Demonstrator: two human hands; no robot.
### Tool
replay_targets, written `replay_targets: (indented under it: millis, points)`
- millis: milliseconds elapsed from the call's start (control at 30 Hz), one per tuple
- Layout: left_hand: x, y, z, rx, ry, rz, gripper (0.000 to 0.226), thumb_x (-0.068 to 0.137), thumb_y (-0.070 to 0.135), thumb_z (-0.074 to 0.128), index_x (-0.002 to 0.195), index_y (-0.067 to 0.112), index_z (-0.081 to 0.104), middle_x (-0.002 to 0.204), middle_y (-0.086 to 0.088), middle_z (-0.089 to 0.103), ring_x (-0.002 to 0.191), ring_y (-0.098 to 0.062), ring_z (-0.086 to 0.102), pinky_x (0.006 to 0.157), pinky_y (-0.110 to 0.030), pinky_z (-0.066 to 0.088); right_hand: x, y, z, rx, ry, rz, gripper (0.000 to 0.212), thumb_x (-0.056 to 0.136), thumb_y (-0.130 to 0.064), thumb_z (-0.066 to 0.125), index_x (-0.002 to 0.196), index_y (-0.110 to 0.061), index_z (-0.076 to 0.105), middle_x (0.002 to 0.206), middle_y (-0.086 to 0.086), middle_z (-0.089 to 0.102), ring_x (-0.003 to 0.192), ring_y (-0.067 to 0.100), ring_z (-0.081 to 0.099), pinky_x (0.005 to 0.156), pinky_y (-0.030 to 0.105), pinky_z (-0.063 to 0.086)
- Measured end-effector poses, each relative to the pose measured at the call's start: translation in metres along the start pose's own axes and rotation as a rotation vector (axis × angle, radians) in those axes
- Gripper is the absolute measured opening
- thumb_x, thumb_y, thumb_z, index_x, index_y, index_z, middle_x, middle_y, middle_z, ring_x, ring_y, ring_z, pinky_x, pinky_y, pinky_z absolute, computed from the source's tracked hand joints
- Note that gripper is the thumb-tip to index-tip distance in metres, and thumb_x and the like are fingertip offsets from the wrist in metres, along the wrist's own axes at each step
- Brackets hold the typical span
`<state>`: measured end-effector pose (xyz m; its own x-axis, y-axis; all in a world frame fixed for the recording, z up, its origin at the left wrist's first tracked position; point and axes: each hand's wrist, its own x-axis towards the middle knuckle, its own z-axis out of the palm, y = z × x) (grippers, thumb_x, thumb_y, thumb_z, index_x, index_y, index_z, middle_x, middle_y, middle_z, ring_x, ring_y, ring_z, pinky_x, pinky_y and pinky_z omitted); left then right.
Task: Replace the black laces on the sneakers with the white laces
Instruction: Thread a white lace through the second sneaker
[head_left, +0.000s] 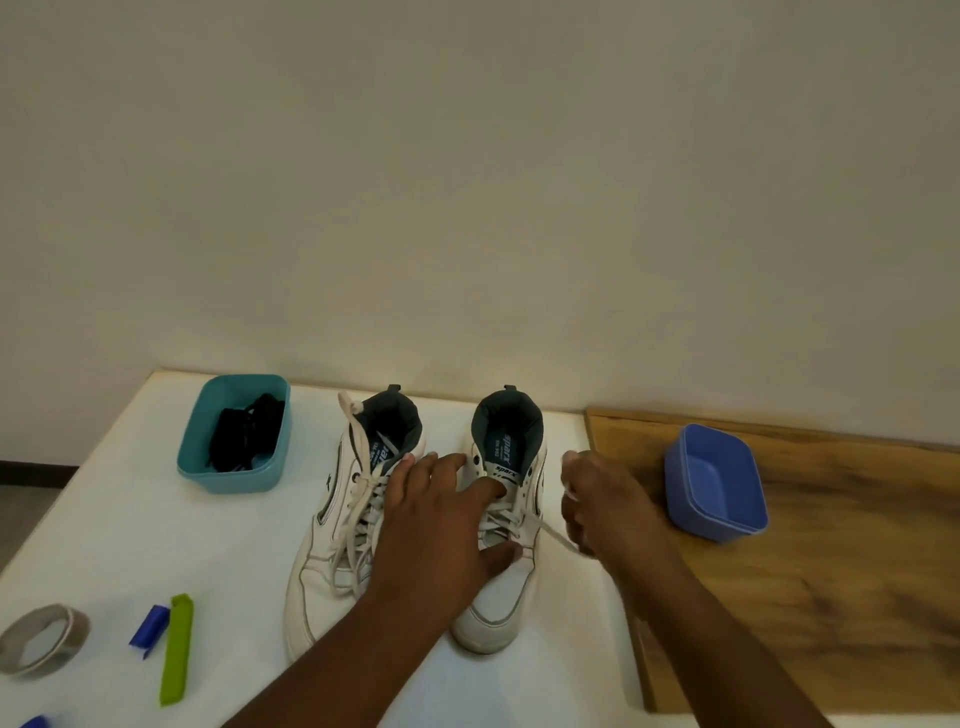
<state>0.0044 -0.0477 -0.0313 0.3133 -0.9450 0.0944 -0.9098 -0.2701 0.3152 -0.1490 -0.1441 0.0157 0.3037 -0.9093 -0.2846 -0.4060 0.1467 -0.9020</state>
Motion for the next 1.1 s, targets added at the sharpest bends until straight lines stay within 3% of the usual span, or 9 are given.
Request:
replay_targets:
  millis: [67,167,267,367,467,633,867,967,1100]
  points:
    - [0.001,-0.001,0.0,0.0,-0.004,-0.005,0.068,0.078,0.081,0.05,0.136,0.047,0.046,0.157,0.004,0.034,0.148,-0.023,0.022,0.124,-0.045,-0.001,0.002,0.011,-0.005,-0.737,0.036,-0.225,0.032,0.098,-0.061,0.051,0.085,-0.032,0.055,0.074,-0.009,0.061,0.067,0.006,0.058,0.055,0.024,0.041]
    - [0.0,-0.002,0.002,-0.005,-0.002,-0.014,0.067,0.075,0.082,0.049,0.131,0.046,0.052,0.151,0.003,0.043,0.144,-0.024,0.032,0.124,-0.046,0.004,0.001,0.023,0.004,-0.95,-0.127,-0.244,0.032,0.092,-0.066,0.055,0.078,-0.037,0.055,0.076,-0.011,0.058,0.071,0.004,0.056,0.06,0.025,0.045]
    - [0.0,0.0,0.002,0.01,-0.002,-0.005,0.067,0.076,0.081,0.048,0.133,0.046,0.049,0.15,0.004,0.043,0.144,-0.021,0.031,0.124,-0.045,0.001,0.001,0.014,0.012,-0.59,-0.122,-0.244,0.031,0.101,-0.043,0.056,0.073,-0.031,0.063,0.07,-0.007,0.06,0.063,0.004,0.054,0.064,0.028,0.047]
    - [-0.001,0.001,0.002,0.007,-0.014,-0.003,0.065,0.08,0.08,0.048,0.136,0.048,0.044,0.155,0.006,0.036,0.147,-0.019,0.024,0.124,-0.044,-0.004,-0.006,-0.008,0.003,0.178,0.131,-0.207,0.027,0.102,-0.024,0.056,0.077,-0.017,0.066,0.06,-0.001,0.053,0.055,0.009,0.046,0.055,0.028,0.041]
    - [-0.003,0.001,0.001,0.001,-0.027,-0.016,0.068,0.081,0.079,0.049,0.14,0.047,0.04,0.157,0.006,0.033,0.146,-0.016,0.027,0.124,-0.044,-0.007,-0.011,-0.016,-0.007,0.542,0.433,-0.322,0.031,0.103,-0.022,0.053,0.074,-0.023,0.063,0.062,-0.004,0.051,0.057,0.008,0.047,0.055,0.024,0.041]
    - [-0.001,0.004,0.001,-0.002,-0.044,-0.017,0.077,0.083,0.078,0.05,0.149,0.048,0.026,0.158,0.005,0.032,0.138,-0.013,0.044,0.123,-0.044,-0.012,-0.014,-0.019,-0.012,0.634,0.621,-0.606,0.026,0.095,-0.054,0.058,0.083,-0.032,0.063,0.078,-0.003,0.055,0.068,0.017,0.051,0.061,0.03,0.045]
    - [-0.003,0.003,0.001,-0.032,-0.051,-0.025,0.08,0.083,0.078,0.05,0.152,0.046,0.023,0.158,0.004,0.033,0.137,-0.012,0.045,0.121,-0.043,-0.017,-0.026,-0.043,-0.025,0.782,0.565,-0.754,0.023,0.11,-0.026,0.04,0.095,-0.025,0.057,0.11,0.013,0.071,0.067,0.016,0.06,0.065,0.028,0.053]
    - [-0.003,0.001,0.002,-0.025,-0.049,-0.024,0.081,0.082,0.078,0.049,0.152,0.046,0.022,0.158,0.005,0.033,0.135,-0.011,0.047,0.122,-0.043,-0.014,-0.024,-0.032,-0.016,0.457,0.486,-0.691,0.014,0.106,-0.029,0.049,0.094,-0.023,0.052,0.072,0.0,0.059,0.06,0.019,0.053,0.052,0.032,0.046]
    - [-0.003,0.001,0.002,-0.016,-0.044,-0.025,0.087,0.081,0.082,0.045,0.154,0.046,0.014,0.156,0.008,0.035,0.134,-0.009,0.047,0.123,-0.042,-0.012,-0.001,0.021,0.007,-0.5,0.051,-0.325,0.027,0.092,-0.059,0.061,0.087,-0.033,0.057,0.071,-0.006,0.065,0.064,0.008,0.062,0.059,0.038,0.052]
